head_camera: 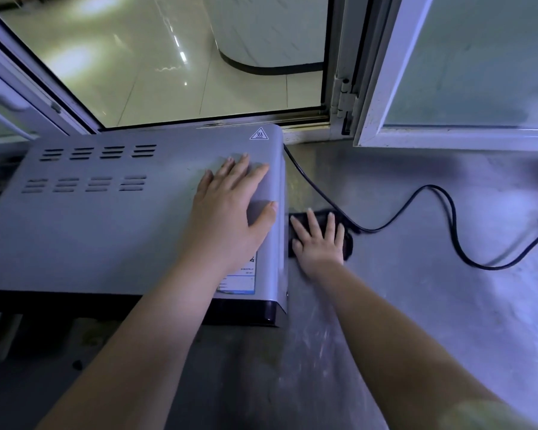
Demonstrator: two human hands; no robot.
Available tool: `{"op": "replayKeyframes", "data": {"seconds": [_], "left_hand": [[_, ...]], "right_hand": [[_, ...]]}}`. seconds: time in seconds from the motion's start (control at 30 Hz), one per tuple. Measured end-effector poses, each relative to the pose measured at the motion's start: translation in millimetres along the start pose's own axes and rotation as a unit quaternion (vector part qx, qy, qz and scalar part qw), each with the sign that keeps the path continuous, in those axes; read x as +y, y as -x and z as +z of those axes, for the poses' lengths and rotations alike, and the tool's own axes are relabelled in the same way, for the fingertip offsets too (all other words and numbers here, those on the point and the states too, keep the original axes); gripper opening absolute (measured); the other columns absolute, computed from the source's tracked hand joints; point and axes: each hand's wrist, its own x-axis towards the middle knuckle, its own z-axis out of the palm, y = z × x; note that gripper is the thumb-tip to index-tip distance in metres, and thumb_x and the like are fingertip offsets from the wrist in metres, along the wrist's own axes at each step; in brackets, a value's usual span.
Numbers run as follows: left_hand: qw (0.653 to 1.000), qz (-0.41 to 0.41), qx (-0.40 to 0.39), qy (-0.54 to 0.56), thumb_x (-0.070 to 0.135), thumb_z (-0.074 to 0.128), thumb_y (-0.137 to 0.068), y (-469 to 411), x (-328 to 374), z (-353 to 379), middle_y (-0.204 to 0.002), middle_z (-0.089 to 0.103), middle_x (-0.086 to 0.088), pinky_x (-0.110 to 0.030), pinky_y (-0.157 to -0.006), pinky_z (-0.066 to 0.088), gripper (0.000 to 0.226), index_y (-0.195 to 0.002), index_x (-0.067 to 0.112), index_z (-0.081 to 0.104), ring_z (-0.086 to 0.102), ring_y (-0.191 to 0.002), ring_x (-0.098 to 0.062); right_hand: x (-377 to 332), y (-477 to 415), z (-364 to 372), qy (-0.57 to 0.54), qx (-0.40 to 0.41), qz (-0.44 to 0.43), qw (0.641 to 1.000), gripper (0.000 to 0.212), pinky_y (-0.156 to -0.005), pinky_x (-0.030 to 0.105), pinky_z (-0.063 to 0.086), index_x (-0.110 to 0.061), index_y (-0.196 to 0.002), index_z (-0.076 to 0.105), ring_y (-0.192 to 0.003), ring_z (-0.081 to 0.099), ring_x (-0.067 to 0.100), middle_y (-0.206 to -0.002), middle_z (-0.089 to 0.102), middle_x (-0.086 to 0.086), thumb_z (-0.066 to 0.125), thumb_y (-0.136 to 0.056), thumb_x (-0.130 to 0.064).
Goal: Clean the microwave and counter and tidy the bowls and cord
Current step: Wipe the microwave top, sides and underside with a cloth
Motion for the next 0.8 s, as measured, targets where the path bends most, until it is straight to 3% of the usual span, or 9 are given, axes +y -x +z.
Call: {"op": "replayKeyframes", "data": {"seconds": [0.23, 0.37, 0.43, 0.57, 0.63, 0.8], "left_hand": [[1.0, -0.001, 0.018, 0.023, 0.044, 0.046, -0.086, -0.7, -0.3, -0.4, -0.152, 0.038, -0.005, -0.044, -0.118, 0.015, 0.056, -0.137, 0.022, 0.05, 0.028, -0.143, -0.023], [0.996, 0.017, 0.067, 0.054, 0.041, 0.053, -0.085, 5.0, 2.4, -8.1, -0.126, 0.062, -0.004, -0.04, -0.105, 0.04, 0.042, -0.116, 0.015, 0.067, 0.054, -0.12, -0.023], [0.993, 0.021, 0.082, 0.085, 0.03, 0.056, -0.086, 11.2, 2.7, -14.0, -0.114, 0.067, -0.001, -0.034, -0.097, 0.046, 0.03, -0.106, 0.014, 0.071, 0.06, -0.109, -0.021], [0.994, 0.008, 0.022, 0.103, 0.019, 0.06, -0.089, 40.4, -9.4, -27.7, -0.13, 0.06, 0.003, -0.027, -0.105, 0.037, 0.028, -0.116, 0.019, 0.068, 0.052, -0.123, -0.014], [0.995, -0.009, 0.028, 0.092, 0.017, 0.061, -0.09, 61.9, -26.1, -38.5, -0.129, 0.061, 0.004, -0.025, -0.104, 0.036, 0.027, -0.116, 0.02, 0.069, 0.052, -0.122, -0.014], [0.995, -0.062, 0.068, 0.038, 0.023, 0.055, -0.095, 100.1, -97.1, -69.5, -0.138, 0.055, -0.004, -0.042, -0.11, 0.036, 0.031, -0.124, 0.022, 0.064, 0.047, -0.129, -0.023]], "right_hand": [[-0.4, -13.2, -12.2, 0.006, -0.024, 0.009, 1.0, 0.056, -0.116, 0.054, -0.01, -0.048, -0.149, -0.007, -0.145, -0.015, 0.037, -0.159, -0.02, -0.009, 0.016, -0.098, -0.051], [8.0, 66.4, 13.8, 0.015, -0.033, -0.012, 0.999, 0.057, -0.115, 0.054, -0.015, -0.048, -0.148, -0.009, -0.144, -0.022, 0.037, -0.159, -0.022, -0.01, 0.017, -0.098, -0.051], [17.0, 114.7, 32.1, 0.019, -0.042, -0.04, 0.998, 0.057, -0.114, 0.053, -0.015, -0.049, -0.148, -0.008, -0.144, -0.02, 0.036, -0.159, -0.019, -0.01, 0.012, -0.095, -0.054], [36.3, 205.5, 70.4, 0.04, -0.05, -0.081, 0.995, 0.062, -0.112, 0.057, 0.008, -0.042, -0.149, 0.021, -0.143, 0.016, 0.042, -0.159, 0.022, -0.002, 0.03, -0.089, -0.053], [41.5, 235.2, 83.2, 0.065, -0.036, -0.103, 0.992, 0.064, -0.111, 0.058, 0.013, -0.04, -0.15, 0.024, -0.141, 0.021, 0.044, -0.158, 0.026, -0.001, 0.035, -0.088, -0.052], [30.3, 250.8, 90.6, 0.07, -0.028, -0.087, 0.993, 0.063, -0.111, 0.056, 0.009, -0.042, -0.15, 0.021, -0.142, 0.017, 0.042, -0.158, 0.025, -0.002, 0.033, -0.089, -0.051]]}}
